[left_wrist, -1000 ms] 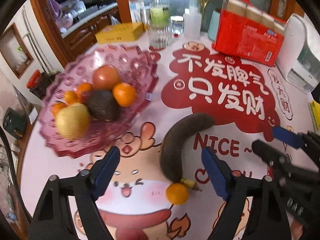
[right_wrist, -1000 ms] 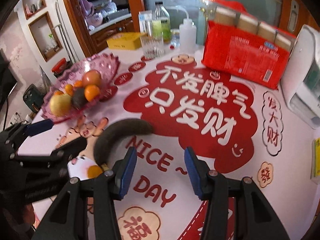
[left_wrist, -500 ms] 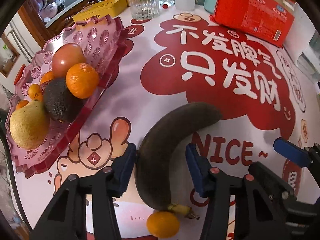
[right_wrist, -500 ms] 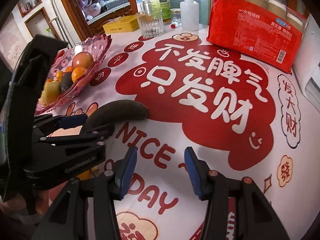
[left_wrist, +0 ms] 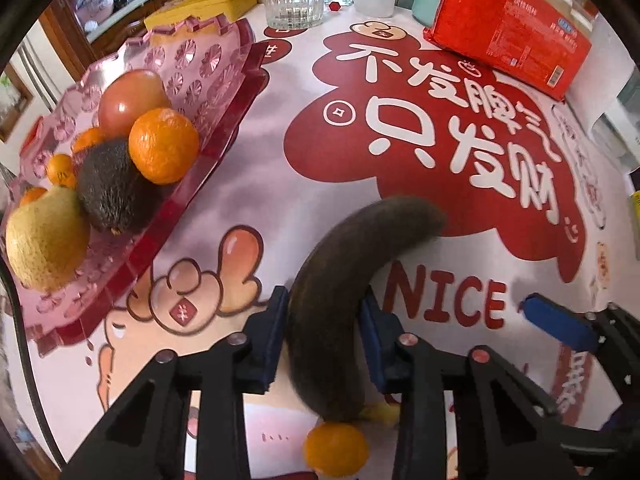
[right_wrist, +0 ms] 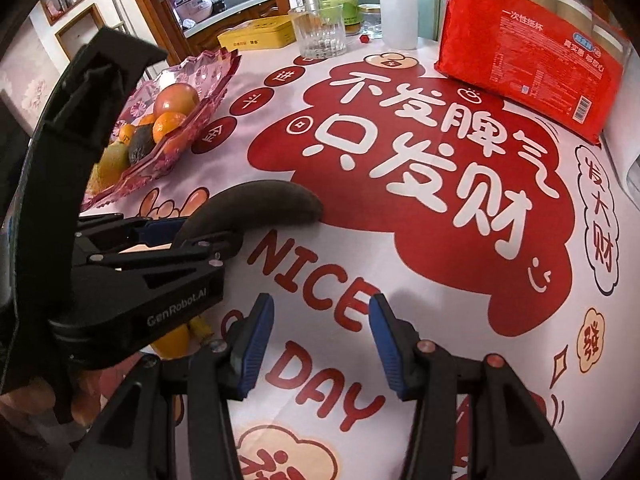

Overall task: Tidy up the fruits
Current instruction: 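Grasp the dark banana with the left gripper while the right grasps the orange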

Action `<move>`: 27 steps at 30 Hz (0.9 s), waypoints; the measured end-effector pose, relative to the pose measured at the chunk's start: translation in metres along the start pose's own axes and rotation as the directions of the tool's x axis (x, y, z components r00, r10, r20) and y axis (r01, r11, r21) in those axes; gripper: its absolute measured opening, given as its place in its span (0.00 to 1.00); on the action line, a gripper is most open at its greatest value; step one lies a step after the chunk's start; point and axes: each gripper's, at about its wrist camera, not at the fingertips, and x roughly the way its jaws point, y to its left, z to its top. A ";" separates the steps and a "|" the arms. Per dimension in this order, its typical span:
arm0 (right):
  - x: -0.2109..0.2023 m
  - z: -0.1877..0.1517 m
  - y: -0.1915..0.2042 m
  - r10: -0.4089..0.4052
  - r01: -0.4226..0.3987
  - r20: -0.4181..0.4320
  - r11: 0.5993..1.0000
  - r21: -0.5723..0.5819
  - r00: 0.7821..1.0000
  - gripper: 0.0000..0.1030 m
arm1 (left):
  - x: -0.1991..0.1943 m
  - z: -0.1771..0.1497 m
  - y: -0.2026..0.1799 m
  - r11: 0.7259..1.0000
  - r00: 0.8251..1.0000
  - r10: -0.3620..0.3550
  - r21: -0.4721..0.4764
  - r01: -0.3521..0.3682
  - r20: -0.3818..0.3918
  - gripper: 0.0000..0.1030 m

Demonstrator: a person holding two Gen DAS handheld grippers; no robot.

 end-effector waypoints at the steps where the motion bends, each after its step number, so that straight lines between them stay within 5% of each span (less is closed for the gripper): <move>1: 0.000 0.000 0.001 0.002 -0.002 0.000 1.000 -0.004 1.000 0.49 | -0.004 -0.001 0.001 1.000 1.000 0.002 0.001 -0.002 0.004 0.30; 17: -0.002 -0.008 0.034 0.083 -0.084 -0.022 0.994 -0.077 0.996 0.48 | -0.100 -0.014 0.039 0.998 0.985 0.008 -0.061 0.003 0.171 0.30; 27: 0.011 -0.011 0.076 0.128 -0.137 -0.064 0.975 -0.173 0.990 0.48 | -0.128 -0.033 0.072 0.992 0.981 0.040 -0.122 -0.017 0.189 0.30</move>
